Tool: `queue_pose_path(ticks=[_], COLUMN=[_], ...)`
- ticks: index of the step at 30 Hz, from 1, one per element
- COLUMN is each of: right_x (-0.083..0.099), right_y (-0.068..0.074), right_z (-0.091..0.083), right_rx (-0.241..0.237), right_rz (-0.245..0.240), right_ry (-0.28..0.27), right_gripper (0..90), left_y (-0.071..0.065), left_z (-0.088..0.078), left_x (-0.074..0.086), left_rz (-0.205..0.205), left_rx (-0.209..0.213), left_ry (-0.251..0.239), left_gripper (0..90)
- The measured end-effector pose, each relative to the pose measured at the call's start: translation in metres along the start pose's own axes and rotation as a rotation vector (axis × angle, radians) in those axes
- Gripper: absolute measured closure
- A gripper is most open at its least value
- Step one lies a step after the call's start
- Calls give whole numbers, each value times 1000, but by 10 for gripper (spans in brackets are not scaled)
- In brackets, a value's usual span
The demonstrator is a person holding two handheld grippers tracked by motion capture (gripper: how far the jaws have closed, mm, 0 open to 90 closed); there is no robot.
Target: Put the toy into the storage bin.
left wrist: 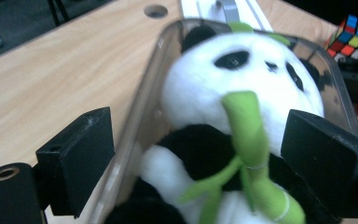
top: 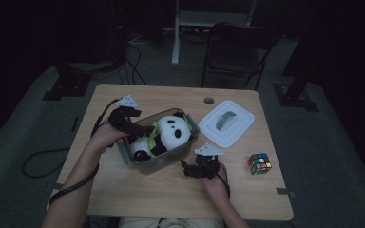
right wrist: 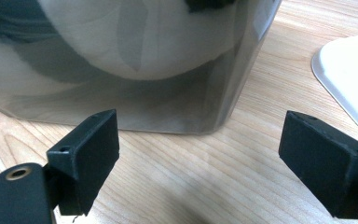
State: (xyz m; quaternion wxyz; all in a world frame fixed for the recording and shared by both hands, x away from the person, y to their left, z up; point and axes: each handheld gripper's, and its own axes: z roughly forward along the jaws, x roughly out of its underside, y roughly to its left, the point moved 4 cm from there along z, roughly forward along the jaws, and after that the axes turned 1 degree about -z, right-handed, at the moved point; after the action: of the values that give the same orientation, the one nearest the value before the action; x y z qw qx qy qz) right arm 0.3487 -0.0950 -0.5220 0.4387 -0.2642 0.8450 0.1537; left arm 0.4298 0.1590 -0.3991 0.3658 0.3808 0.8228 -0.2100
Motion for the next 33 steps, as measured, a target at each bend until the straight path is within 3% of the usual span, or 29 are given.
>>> queue_pose_path(ticks=[2, 5, 7, 8, 10, 15, 16, 17, 20, 25, 33], right_x=[0, 1, 1, 1, 1, 2, 2, 3, 2, 2, 3], right_y=[0, 0, 1, 1, 2, 1, 1, 0, -1, -1, 0], right_z=[0, 2, 2, 2, 2, 3, 3, 3, 3, 2, 3], right_rx=[-3, -8, -14, -16, -19, -22, -21, -24, -33, -36, -36], right_rz=[-1, -2, -4, -4, -2, -4, -8, -4, 6, 7, 3], right_ry=[3, 7, 9, 10, 8, 11, 16, 13, 13, 9, 15], right_gripper=[118, 118, 118, 118, 118, 118, 119, 119, 120, 119, 120], left_y=[7, 19, 28, 36, 41, 66, 70, 79, 91, 104, 122], left_z=[-1, -2, -2, -1, 0, 5, 6, 8, 12, 19, 34], left_x=[-1, -2, -3, -4, -3, 6, 9, 14, 24, 41, 68], left_rz=[0, -21, -28, -54, -60, -111, -121, -136, -147, -184, -240], left_rx=[-17, -33, -73, -71, -87, -165, -166, -175, -192, -222, -248], left_ry=[-12, -42, -90, -114, -121, -105, -102, -133, -133, -144, -121], left_gripper=[12, 11, 11, 11, 11, 10, 10, 11, 11, 11, 11])
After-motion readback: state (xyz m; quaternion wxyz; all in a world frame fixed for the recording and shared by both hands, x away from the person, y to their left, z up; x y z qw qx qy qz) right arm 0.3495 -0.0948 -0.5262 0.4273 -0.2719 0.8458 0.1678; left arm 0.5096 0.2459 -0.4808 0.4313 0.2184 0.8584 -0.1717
